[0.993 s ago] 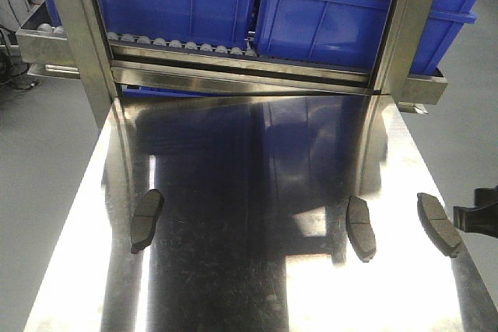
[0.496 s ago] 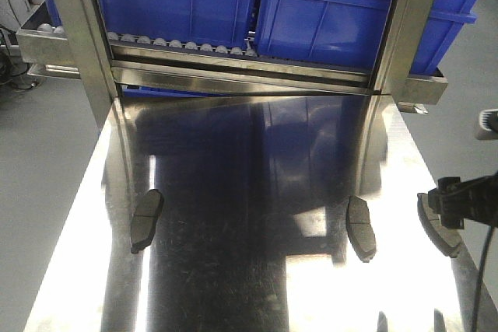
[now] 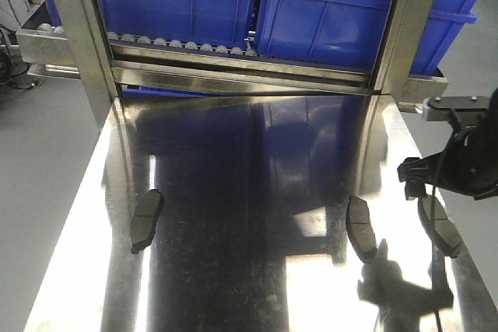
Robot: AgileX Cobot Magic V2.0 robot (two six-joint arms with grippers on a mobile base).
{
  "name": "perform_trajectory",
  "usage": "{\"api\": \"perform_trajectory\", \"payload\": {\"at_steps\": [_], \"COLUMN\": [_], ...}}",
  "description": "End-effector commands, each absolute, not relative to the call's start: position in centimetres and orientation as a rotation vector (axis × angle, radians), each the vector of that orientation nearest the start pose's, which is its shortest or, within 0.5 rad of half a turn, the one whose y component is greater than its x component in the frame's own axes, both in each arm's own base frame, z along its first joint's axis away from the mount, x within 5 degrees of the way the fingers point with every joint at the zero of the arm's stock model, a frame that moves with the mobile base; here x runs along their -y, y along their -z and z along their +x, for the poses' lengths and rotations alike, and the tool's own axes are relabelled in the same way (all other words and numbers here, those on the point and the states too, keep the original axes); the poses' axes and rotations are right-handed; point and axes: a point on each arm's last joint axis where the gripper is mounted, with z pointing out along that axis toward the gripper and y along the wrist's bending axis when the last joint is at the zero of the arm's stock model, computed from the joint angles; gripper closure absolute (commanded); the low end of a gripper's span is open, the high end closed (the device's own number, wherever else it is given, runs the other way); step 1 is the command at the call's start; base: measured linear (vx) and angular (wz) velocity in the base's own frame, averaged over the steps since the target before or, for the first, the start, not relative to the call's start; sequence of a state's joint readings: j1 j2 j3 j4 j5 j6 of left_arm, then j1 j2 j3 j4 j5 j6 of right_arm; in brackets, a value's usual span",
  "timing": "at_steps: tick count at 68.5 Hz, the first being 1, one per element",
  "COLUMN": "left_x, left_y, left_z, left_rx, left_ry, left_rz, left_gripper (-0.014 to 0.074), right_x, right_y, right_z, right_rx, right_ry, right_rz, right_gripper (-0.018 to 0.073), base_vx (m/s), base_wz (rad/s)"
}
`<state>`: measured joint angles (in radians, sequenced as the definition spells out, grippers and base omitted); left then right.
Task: Move and align brake pads A on conveyor
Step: 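Lower the right gripper and close it on that brake pad, then lift the brake pad with the right gripper off the table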
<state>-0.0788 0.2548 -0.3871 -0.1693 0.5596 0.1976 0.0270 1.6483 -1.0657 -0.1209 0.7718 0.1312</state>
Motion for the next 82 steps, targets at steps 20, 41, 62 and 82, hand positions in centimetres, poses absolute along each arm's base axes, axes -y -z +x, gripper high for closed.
{"api": "perform_trajectory", "payload": {"at_steps": [20, 41, 62, 82], "left_x": [1.3, 1.3, 1.3, 1.3], "left_y": [-29.6, -29.6, -29.6, -29.6], "left_z": [6.3, 6.3, 6.3, 6.3], "left_rx": [-1.78, -1.78, -1.78, -1.78], "left_ry": [0.118, 0.118, 0.118, 0.118], "left_rz": [0.154, 0.154, 0.154, 0.154], "left_gripper": [0.0505, 0.0505, 0.0505, 0.0505], "right_x": [0.2, 0.1, 0.2, 0.2], "right_y": [-18.3, -17.5, -17.4, -17.5], "right_z": [34.3, 34.6, 34.4, 34.4], "right_rx": [-2.91, -2.917, -2.939, -2.937], "right_ry": [0.123, 0.122, 0.135, 0.135], "right_rz": [0.037, 0.026, 0.019, 0.02], "right_gripper": [-0.0022, -0.0015, 0.0162, 0.0384], "base_vx": [0.0, 0.0, 0.0, 0.0], "base_wz": [0.0, 0.0, 0.0, 0.0]}}
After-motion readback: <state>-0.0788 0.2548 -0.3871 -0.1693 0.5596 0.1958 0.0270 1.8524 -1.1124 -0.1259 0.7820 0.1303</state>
